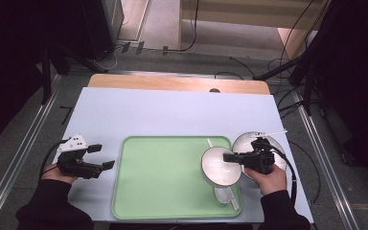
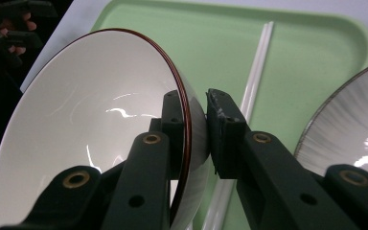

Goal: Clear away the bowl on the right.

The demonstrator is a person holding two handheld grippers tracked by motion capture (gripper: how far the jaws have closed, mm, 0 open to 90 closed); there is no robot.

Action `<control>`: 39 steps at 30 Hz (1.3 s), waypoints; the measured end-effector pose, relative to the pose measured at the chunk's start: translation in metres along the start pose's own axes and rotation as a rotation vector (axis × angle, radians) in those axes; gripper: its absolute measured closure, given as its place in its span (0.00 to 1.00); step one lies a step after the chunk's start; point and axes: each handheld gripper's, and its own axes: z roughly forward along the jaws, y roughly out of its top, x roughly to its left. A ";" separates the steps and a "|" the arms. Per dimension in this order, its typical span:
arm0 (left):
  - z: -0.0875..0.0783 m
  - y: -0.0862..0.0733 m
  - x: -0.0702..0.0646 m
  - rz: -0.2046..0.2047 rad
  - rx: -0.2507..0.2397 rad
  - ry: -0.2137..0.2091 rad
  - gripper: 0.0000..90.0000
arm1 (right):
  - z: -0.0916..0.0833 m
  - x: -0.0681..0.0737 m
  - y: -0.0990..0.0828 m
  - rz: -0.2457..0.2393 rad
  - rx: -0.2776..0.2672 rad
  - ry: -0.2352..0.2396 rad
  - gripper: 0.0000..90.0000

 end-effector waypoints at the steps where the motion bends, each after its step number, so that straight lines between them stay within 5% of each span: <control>1: 0.000 0.000 0.000 0.000 0.000 0.000 0.19 | 0.001 0.001 0.000 -0.006 0.005 0.002 0.88; 39: -0.001 0.000 0.000 -0.002 -0.002 0.002 0.19 | 0.054 0.036 -0.009 -0.173 0.213 0.061 0.87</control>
